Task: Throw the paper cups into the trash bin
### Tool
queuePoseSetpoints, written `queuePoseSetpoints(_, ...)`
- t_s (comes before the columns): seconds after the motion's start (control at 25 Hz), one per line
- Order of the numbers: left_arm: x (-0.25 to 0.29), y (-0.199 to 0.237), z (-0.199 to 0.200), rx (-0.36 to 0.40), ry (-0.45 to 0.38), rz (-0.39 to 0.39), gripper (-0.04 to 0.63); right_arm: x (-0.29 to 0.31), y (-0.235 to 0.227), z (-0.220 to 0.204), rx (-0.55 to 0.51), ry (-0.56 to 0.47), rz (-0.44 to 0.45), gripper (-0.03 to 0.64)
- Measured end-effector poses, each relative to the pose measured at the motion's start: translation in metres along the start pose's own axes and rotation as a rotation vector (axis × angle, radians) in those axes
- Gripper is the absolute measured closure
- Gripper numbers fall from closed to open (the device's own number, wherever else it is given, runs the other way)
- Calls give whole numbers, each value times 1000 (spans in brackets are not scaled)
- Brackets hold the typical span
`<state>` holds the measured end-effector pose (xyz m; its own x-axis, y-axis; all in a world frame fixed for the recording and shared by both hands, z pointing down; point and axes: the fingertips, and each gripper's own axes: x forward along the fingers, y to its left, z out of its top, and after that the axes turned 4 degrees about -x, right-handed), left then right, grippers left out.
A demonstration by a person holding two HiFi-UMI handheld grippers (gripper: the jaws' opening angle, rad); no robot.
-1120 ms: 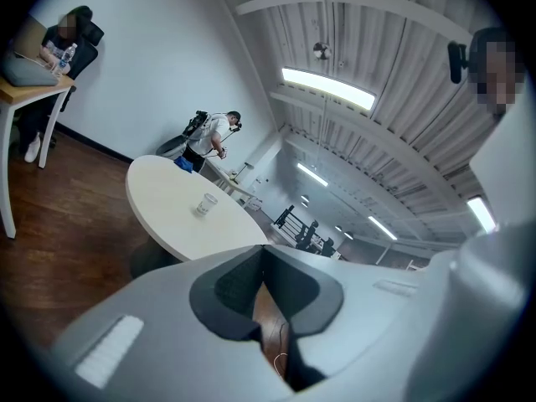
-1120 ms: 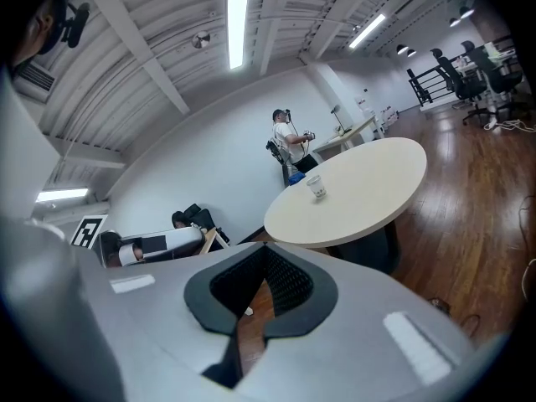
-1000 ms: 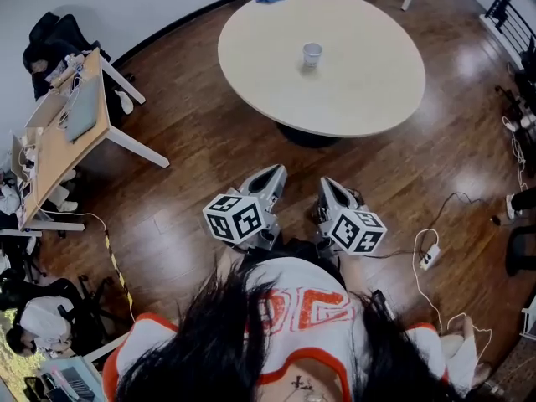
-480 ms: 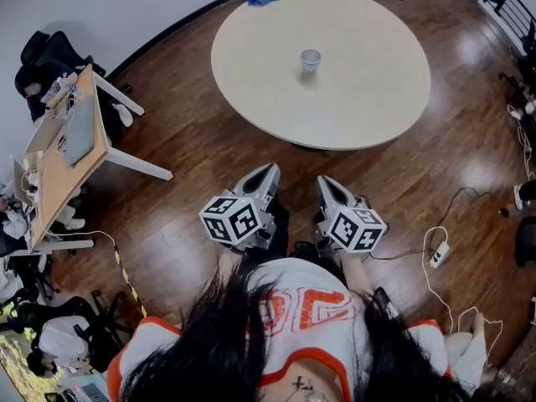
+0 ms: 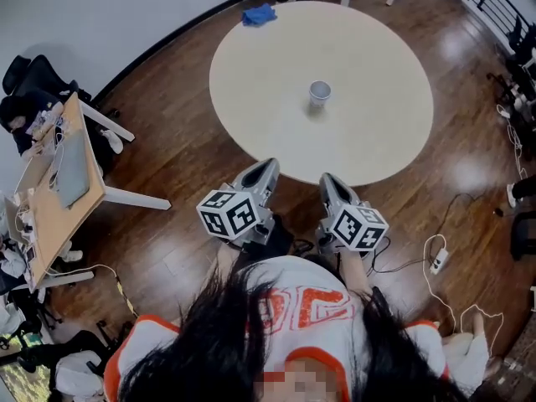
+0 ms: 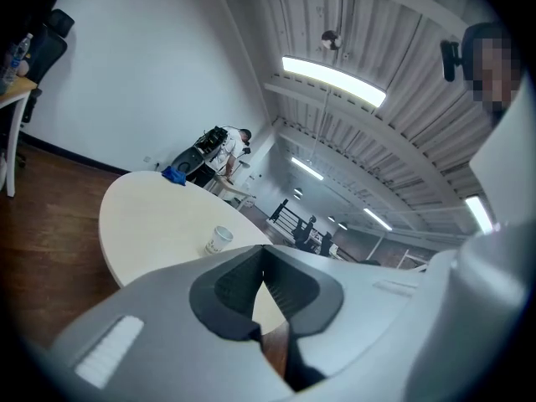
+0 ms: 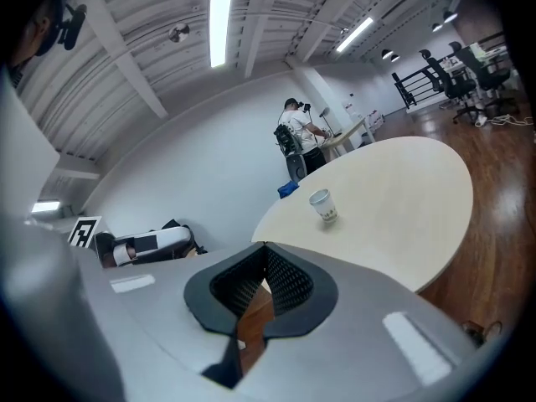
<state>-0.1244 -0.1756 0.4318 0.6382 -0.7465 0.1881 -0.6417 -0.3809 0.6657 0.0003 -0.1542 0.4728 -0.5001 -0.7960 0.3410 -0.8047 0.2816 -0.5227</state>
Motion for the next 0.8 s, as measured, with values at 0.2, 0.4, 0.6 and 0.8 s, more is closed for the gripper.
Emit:
queuePoseSetpoints(0.2, 15, 21, 24, -7, 23, -45, 595, 22, 4, 16, -15, -40, -63, 615)
queuePoseSetpoints(0.4, 30, 34, 27, -52, 41, -53, 595, 21, -12, 22, -18, -38, -134, 615)
queuePoseSetpoints(0.6, 47, 32, 25, -67, 64, -65, 595, 25, -30, 35, -21, -39, -161, 615)
queuePoseSetpoints(0.8, 61, 42, 37, -53, 40, -11, 595, 55, -50, 55, -138, -14, -147, 615)
